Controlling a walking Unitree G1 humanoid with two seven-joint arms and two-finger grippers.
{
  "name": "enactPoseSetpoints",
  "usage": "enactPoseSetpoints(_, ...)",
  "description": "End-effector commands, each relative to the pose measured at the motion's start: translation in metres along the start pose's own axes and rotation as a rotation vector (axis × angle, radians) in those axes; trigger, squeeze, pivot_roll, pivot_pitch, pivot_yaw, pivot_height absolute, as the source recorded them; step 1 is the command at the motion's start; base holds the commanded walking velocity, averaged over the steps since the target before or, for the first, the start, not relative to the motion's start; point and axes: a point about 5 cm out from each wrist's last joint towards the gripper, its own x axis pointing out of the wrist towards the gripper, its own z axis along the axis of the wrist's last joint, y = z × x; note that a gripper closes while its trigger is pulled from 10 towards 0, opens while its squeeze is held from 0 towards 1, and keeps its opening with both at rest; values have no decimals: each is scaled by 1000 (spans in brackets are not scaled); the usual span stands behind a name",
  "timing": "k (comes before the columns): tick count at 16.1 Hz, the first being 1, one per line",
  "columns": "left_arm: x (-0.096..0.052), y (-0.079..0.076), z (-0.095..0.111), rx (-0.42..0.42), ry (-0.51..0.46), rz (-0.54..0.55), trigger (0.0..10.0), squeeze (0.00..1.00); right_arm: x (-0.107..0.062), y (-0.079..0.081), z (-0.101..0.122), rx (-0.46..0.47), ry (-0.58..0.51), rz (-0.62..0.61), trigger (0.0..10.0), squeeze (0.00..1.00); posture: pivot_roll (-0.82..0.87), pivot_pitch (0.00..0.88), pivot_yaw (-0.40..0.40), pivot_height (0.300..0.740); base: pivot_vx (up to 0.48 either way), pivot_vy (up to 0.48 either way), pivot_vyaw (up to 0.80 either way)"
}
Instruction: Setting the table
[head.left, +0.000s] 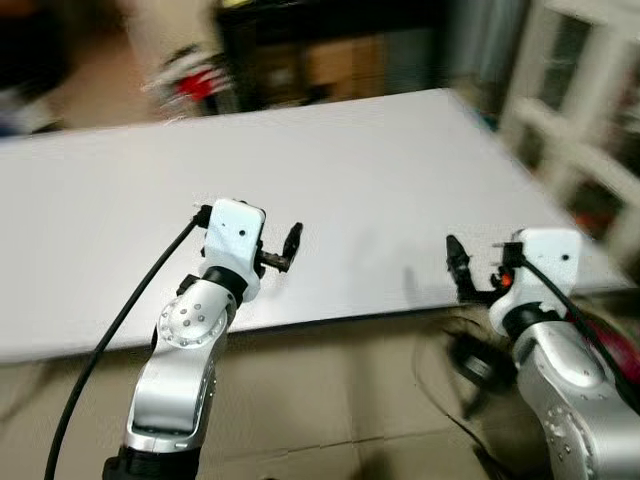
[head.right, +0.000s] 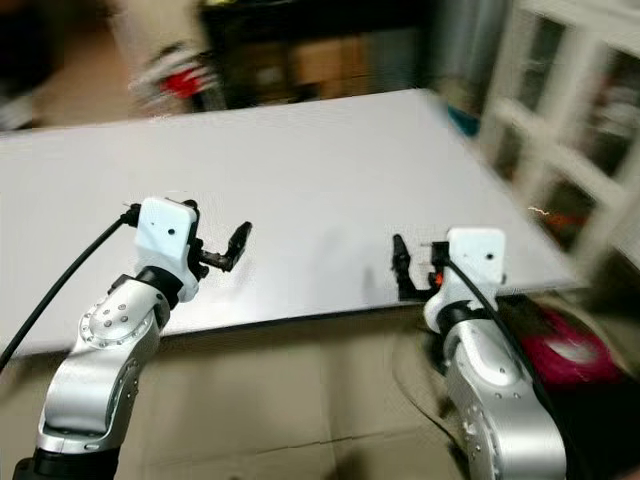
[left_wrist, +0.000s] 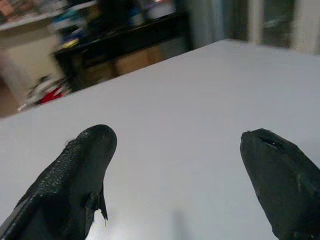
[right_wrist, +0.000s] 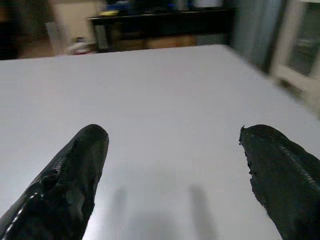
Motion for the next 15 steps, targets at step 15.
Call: enactPoseSetpoints(15, -11, 7, -21, -11, 72, 72, 10000, 0, 10, 10, -17, 80, 90, 52, 10000, 1000, 61, 0, 70, 740, 0, 0, 800)
